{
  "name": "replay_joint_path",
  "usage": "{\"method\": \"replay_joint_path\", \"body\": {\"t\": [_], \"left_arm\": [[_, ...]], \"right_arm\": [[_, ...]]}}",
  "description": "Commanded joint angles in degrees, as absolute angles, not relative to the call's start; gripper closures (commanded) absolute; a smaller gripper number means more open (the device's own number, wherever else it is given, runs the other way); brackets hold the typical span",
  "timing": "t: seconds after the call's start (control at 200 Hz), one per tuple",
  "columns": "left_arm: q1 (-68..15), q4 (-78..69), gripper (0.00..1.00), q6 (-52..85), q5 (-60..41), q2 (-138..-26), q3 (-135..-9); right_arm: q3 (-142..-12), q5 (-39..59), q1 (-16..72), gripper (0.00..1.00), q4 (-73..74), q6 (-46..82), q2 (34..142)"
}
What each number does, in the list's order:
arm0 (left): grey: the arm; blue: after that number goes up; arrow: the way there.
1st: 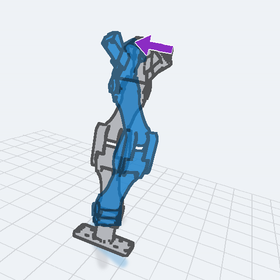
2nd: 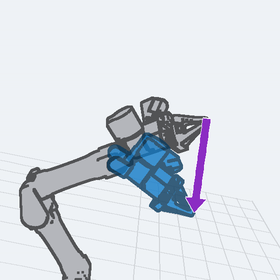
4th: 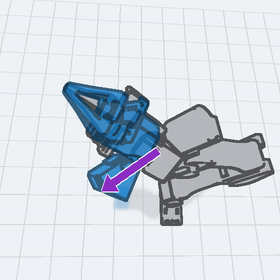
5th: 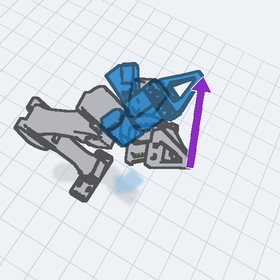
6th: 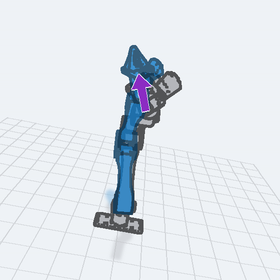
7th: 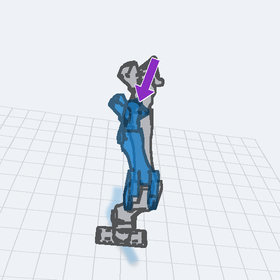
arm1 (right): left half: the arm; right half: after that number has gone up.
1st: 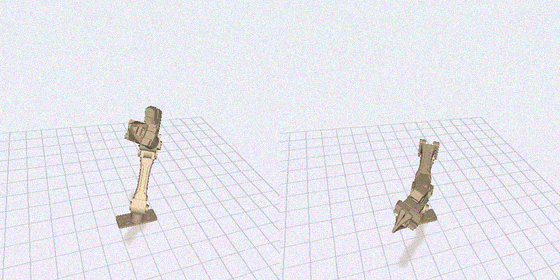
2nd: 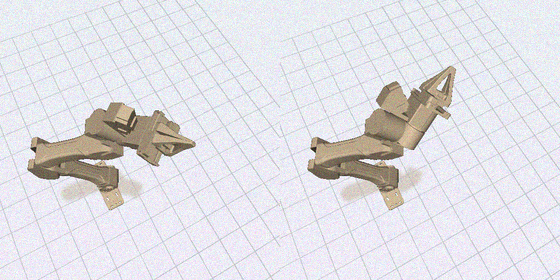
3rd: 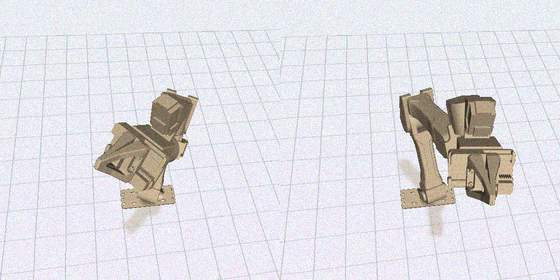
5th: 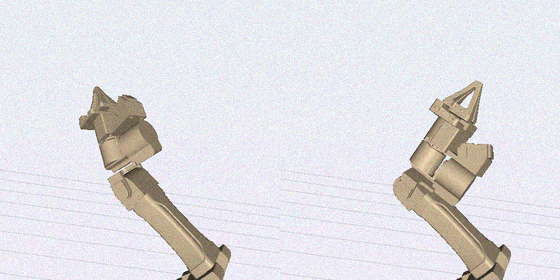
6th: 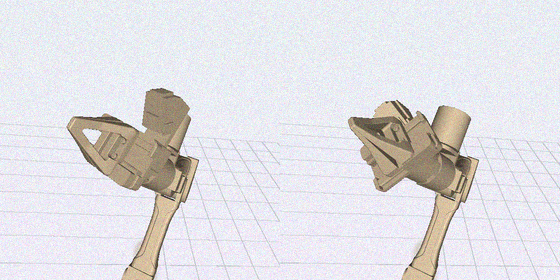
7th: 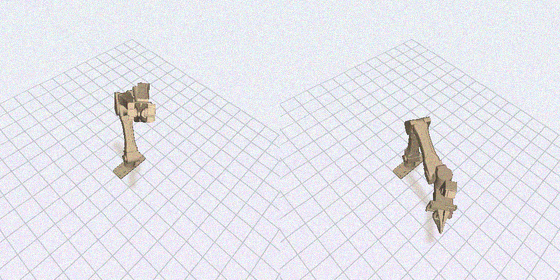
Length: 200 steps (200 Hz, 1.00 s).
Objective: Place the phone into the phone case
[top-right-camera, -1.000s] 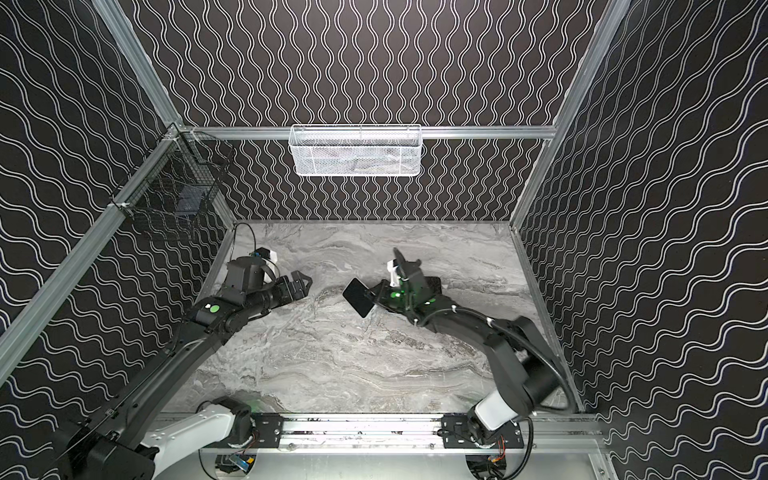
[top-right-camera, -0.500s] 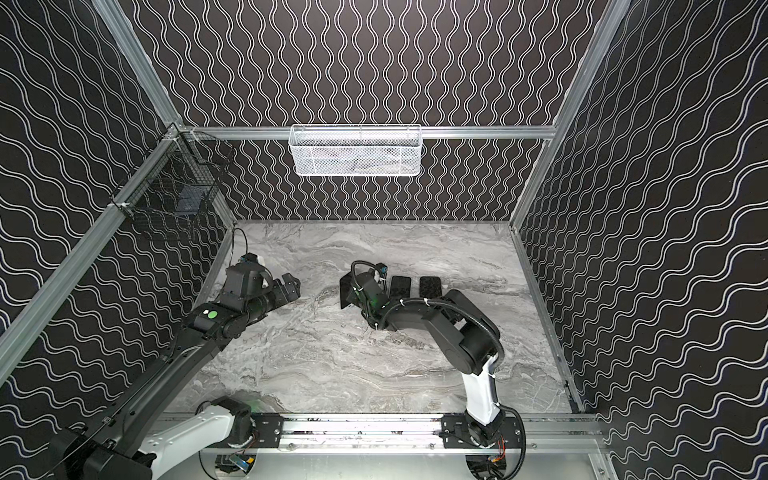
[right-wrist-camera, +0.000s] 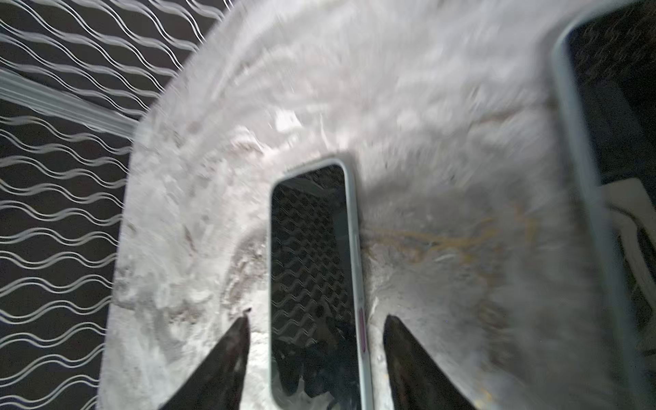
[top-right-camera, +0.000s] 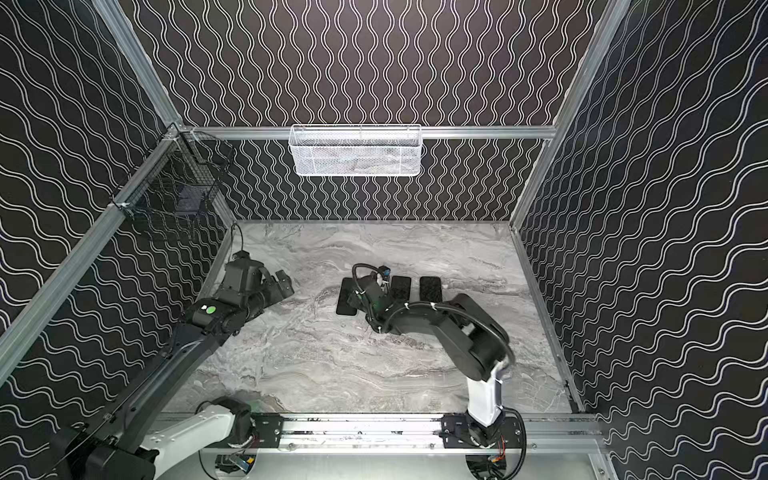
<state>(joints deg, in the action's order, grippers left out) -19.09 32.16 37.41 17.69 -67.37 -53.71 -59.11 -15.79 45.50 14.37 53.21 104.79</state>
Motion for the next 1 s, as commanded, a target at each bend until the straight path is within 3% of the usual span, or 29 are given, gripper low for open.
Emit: {"method": "replay_joint_path", "body": {"t": [0.0,0.135,0.185,0.315,0.425,0.606,0.681,0.816,0.856,0.926,0.996], "left_arm": [[-18.81,27.07,0.01,27.28,29.86,-64.54,-51.29],[-18.46,9.42,0.02,11.13,37.97,-59.54,-39.6],[-18.18,2.69,0.02,7.57,40.51,-58.56,-34.28],[-14.13,-12.95,0.02,2.48,37.86,-60.61,-23.37],[-8.6,-18.38,0.02,4.04,33.02,-67.68,-22.17],[-4.45,-35.51,0.02,2.46,26.11,-76.96,-20.41],[-4.07,-45.16,0.02,1.68,22.9,-81.36,-20.0],[-3.17,-43.21,0.02,0.05,13.36,-87.9,-25.71],[-3.16,-47.4,0.01,-0.95,10.02,-90.19,-24.72],[-3.16,-57.39,0.02,-3.18,4.75,-94.92,-21.85],[-3.34,-56.6,0.01,-4.14,2.09,-94.79,-21.87]], "right_arm": [[-59.7,-23.47,43.13,0.31,5.87,43.17,96.73],[-55.38,-35.86,35.38,0.22,-0.09,29.98,84.08],[-51.24,-36.38,29.79,0.21,0.8,27.15,78.87],[-35.84,-36.85,14.03,0.22,11.35,22.53,65.38],[-19.34,-43.02,9.65,0.2,33.27,12.64,59.18],[-13.72,-42.31,6.4,0.16,45.4,10.65,69.63],[-12.32,-42.29,6.22,0.15,58.18,4.96,74.94],[-9.54,-27.76,1.28,0.15,69.13,5.84,78.44],[-9.8,-25.01,-0.28,0.15,67.16,7.85,79.52],[-7.7,-17.69,-3.32,0.14,76.53,6.66,82.71],[-9.76,-14.44,-4.21,0.12,70.58,7.15,81.85]]}}
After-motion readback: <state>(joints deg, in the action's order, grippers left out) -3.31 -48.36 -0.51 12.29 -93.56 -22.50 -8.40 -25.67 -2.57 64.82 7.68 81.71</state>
